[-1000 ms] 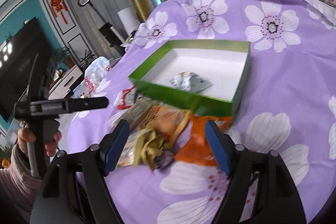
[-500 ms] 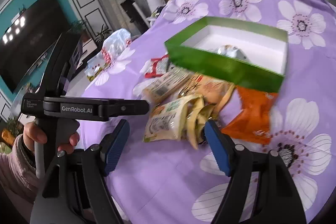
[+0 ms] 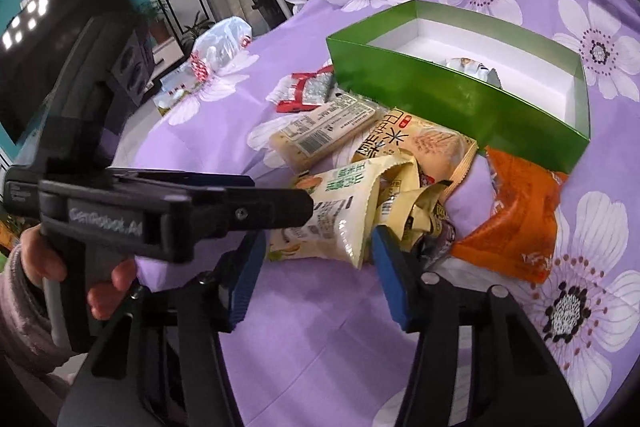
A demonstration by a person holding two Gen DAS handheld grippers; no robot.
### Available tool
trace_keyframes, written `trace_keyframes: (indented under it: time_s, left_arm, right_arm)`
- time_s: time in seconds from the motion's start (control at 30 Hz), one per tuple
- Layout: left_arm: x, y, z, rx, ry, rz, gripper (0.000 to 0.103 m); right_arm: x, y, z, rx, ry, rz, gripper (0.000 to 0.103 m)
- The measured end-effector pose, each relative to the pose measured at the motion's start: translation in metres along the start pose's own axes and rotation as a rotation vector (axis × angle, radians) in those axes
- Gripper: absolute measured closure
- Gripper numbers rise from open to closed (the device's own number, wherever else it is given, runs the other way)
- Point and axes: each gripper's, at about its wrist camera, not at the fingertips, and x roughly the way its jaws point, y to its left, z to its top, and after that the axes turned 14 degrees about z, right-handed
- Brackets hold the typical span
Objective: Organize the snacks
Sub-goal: 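Move the open left gripper back over the snack pile, then grasp the white-green carrot-picture snack bag with the left gripper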
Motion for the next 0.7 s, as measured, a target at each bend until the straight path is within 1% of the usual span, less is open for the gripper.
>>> trace_keyframes:
  time_s: [0.1,0.17,0.23,0.27,0.3,0.33,0.37,0.4,0.43,0.5,0.57,0.63,0.7]
  left_arm:
    - [0.005,0.000,0.001,-0.005,0.006,-0.014,0.013]
    - [0.008,-0.001,0.000,-0.002,0.011,-0.017,0.020]
    - [0.012,-0.001,0.000,-0.011,0.022,-0.029,0.032]
    - [0.014,-0.001,0.000,-0.017,0.027,-0.039,0.034]
    - [0.014,0.000,0.000,-0.020,0.028,-0.040,0.034]
    - [0.015,0.000,-0.001,-0.016,0.029,-0.041,0.037]
    - [0.016,-0.001,-0.001,-0.014,0.031,-0.042,0.041]
    - [0.016,-0.001,-0.001,-0.016,0.035,-0.043,0.048]
    - [0.017,-0.001,-0.002,-0.017,0.033,-0.037,0.052]
    - [0.015,0.000,-0.003,-0.013,0.027,-0.029,0.056]
    - [0.013,0.001,-0.004,-0.013,0.024,-0.032,0.058]
    - [0.008,-0.003,-0.005,0.001,0.010,-0.021,0.062]
    - [0.000,-0.010,-0.005,0.031,-0.017,-0.002,0.062]
  right_arm:
    - [0.008,-0.001,0.002,-0.018,0.017,-0.013,0.054]
    - [0.011,-0.001,0.003,-0.028,0.027,-0.016,0.056]
    - [0.015,-0.001,0.004,-0.034,0.040,-0.021,0.060]
    - [0.017,-0.001,0.005,-0.035,0.047,-0.024,0.064]
    - [0.019,-0.002,0.005,-0.035,0.055,-0.023,0.066]
    - [0.020,-0.002,0.005,-0.036,0.059,-0.022,0.068]
    - [0.023,-0.003,0.004,-0.035,0.072,-0.023,0.073]
    - [0.025,-0.003,0.003,-0.033,0.081,-0.025,0.077]
    - [0.027,-0.005,0.002,-0.031,0.092,-0.024,0.077]
    - [0.029,-0.005,0.000,-0.026,0.088,-0.021,0.078]
    - [0.026,-0.005,-0.001,-0.013,0.073,-0.013,0.080]
    - [0.022,-0.004,-0.001,-0.002,0.059,-0.001,0.081]
    - [0.019,0.001,0.000,-0.015,0.047,-0.003,0.082]
